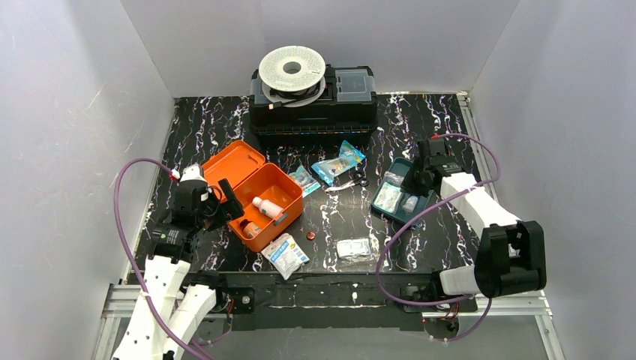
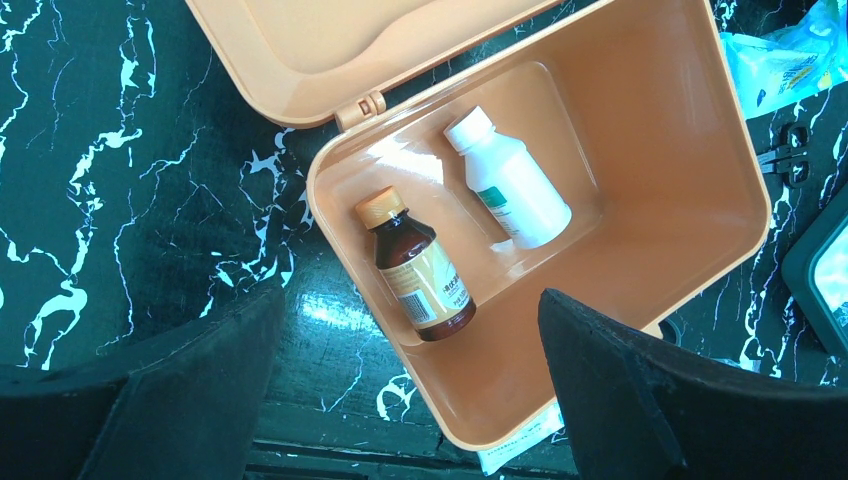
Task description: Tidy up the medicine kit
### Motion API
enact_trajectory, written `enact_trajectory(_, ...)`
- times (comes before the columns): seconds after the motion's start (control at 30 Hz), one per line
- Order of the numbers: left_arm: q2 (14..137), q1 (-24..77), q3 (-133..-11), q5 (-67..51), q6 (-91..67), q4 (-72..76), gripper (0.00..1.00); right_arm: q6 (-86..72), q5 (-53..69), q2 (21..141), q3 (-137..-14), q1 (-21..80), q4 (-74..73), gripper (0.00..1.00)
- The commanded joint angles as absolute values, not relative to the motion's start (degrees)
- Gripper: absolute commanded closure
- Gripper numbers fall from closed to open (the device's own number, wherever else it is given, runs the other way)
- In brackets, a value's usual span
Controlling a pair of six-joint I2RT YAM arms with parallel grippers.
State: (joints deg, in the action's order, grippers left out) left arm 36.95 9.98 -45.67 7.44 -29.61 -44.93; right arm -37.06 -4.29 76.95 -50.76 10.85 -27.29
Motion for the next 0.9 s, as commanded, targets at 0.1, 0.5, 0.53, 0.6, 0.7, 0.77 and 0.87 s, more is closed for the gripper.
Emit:
enact_trajectory(0.1, 36.7, 10.1, -45.8, 7.3, -29.1, -44.9, 0.02, -36.8, -4.9, 81.7, -54.5, 10.9, -26.7, 0.99)
enact_trajectory(0.5, 36.9, 10.1, -45.8, 7.4, -29.0, -44.9, 0.02, -38.4, -5.8, 89.1, -54.8, 10.9, -24.0, 0.99)
enact_trajectory(0.53, 36.8, 10.1, -45.8, 7.3, -29.0, -44.9, 0.02, -38.4, -6.3, 89.8, -54.7, 10.9, -23.8, 0.99)
enact_trajectory(0.6, 36.8, 10.1, -45.8, 7.3, -29.0, -44.9, 0.02, -38.4, -6.8, 90.7, -54.2, 10.9, -23.6, 0.99)
enact_trajectory(0.7, 36.7, 10.1, -45.8, 7.4, -29.0, -44.9, 0.02, -38.4, -7.5, 91.8, -53.5, 11.2, -23.6, 0.99)
enact_trajectory(0.77, 36.7, 10.0, -45.8, 7.3, -29.0, -44.9, 0.02, -38.5, -8.0, 91.9, -52.9, 11.6, -23.9, 0.99)
enact_trajectory(0.87, 36.7, 10.1, -45.8, 7.3, -29.0, -44.9, 0.02, -38.6, -8.4, 90.7, -52.8, 12.4, -24.5, 0.99)
